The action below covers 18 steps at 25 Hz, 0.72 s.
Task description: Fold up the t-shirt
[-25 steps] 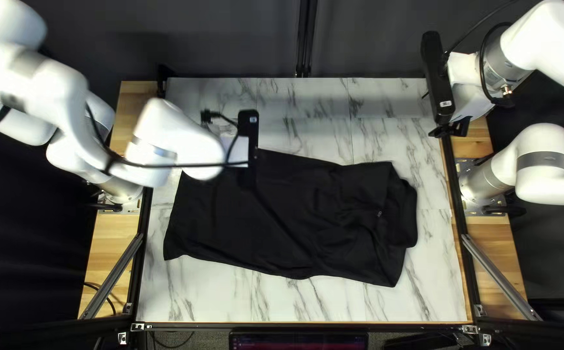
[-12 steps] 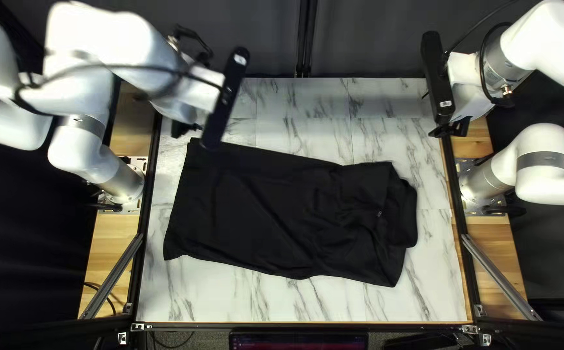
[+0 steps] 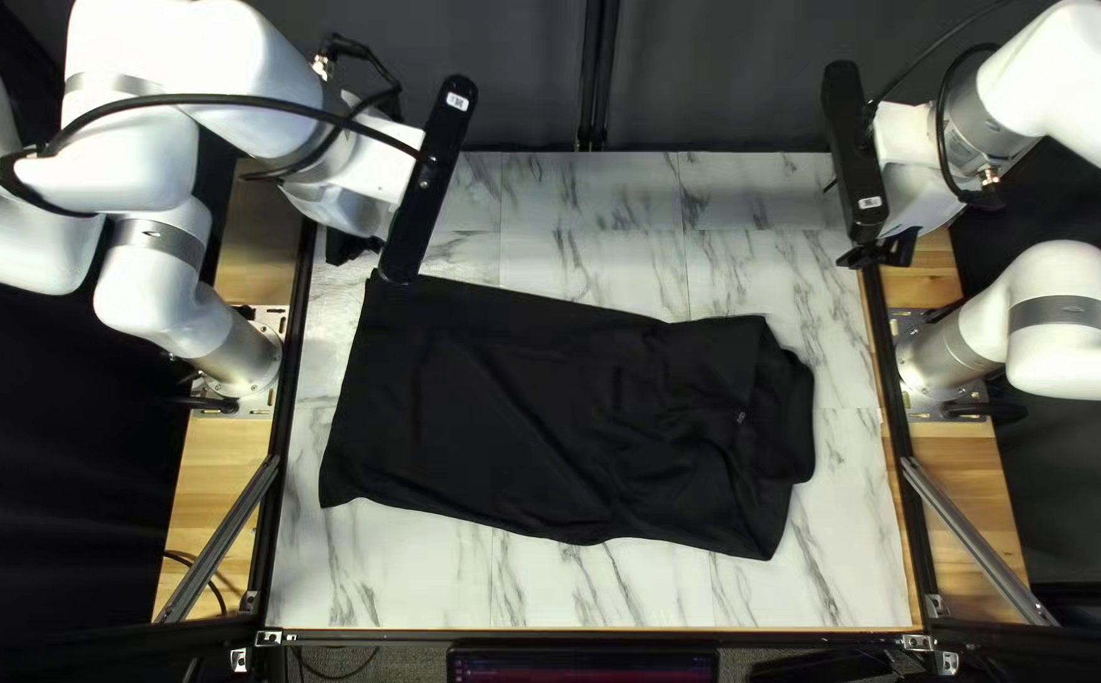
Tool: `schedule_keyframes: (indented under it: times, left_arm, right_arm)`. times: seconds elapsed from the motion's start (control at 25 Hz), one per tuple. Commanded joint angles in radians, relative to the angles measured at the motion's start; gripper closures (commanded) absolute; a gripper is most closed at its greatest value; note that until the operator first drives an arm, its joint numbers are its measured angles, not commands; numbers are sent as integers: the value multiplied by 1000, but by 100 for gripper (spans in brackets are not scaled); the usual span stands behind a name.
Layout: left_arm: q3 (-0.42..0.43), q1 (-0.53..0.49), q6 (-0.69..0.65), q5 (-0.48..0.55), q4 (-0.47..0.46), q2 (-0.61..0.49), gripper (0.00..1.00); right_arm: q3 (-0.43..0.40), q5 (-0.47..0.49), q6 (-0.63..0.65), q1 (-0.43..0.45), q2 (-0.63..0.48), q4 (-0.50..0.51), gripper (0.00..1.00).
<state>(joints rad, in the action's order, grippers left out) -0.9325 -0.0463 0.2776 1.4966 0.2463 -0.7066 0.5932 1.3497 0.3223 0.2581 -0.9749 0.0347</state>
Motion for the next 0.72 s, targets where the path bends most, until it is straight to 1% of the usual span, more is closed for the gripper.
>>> schedule_keyframes:
  times: [0.04, 0.2, 0.24, 0.28, 0.32, 0.4, 0.44, 0.48, 0.52, 0.56, 0.64, 0.68, 0.72]
  left_arm:
    - [0, 0, 0, 0, 0, 0, 0]
    - [0, 0, 0, 0, 0, 0, 0]
    - [0, 0, 0, 0, 0, 0, 0]
    - [0, 0, 0, 0, 0, 0, 0]
    - [0, 0, 0, 0, 0, 0, 0]
    - [0, 0, 0, 0, 0, 0, 0]
    - [0, 0, 0, 0, 0, 0, 0]
    - [0, 0, 0, 0, 0, 0, 0]
    - [0, 0, 0, 0, 0, 0, 0]
    - [0, 0, 0, 0, 0, 0, 0]
    - [0, 0, 0, 0, 0, 0, 0]
    - [0, 0, 0, 0, 0, 0, 0]
    - [0, 0, 0, 0, 0, 0, 0]
  right_arm:
    - [0, 0, 0, 0, 0, 0, 0]
    - [0, 0, 0, 0, 0, 0, 0]
    - [-5, -17, -13, -17, 17, -17, 0]
    - [-17, -62, -46, -55, 60, -26, 0]
    - [-23, -79, -57, -68, 75, -28, 0]
    - [-67, -170, -118, -138, 134, -36, 0]
    - [-78, -192, -135, -158, 149, -39, 0]
    - [-105, -241, -187, -209, 177, -47, 0]
    - [-114, -257, -205, -227, 188, -50, 0]
    - [-144, -314, -283, -300, 222, -64, 0]
    - [-167, -381, -381, -385, 279, -84, 0]
    - [-173, -446, -487, -468, 358, -108, 0]
    - [-170, -463, -520, -492, 386, -115, 0]
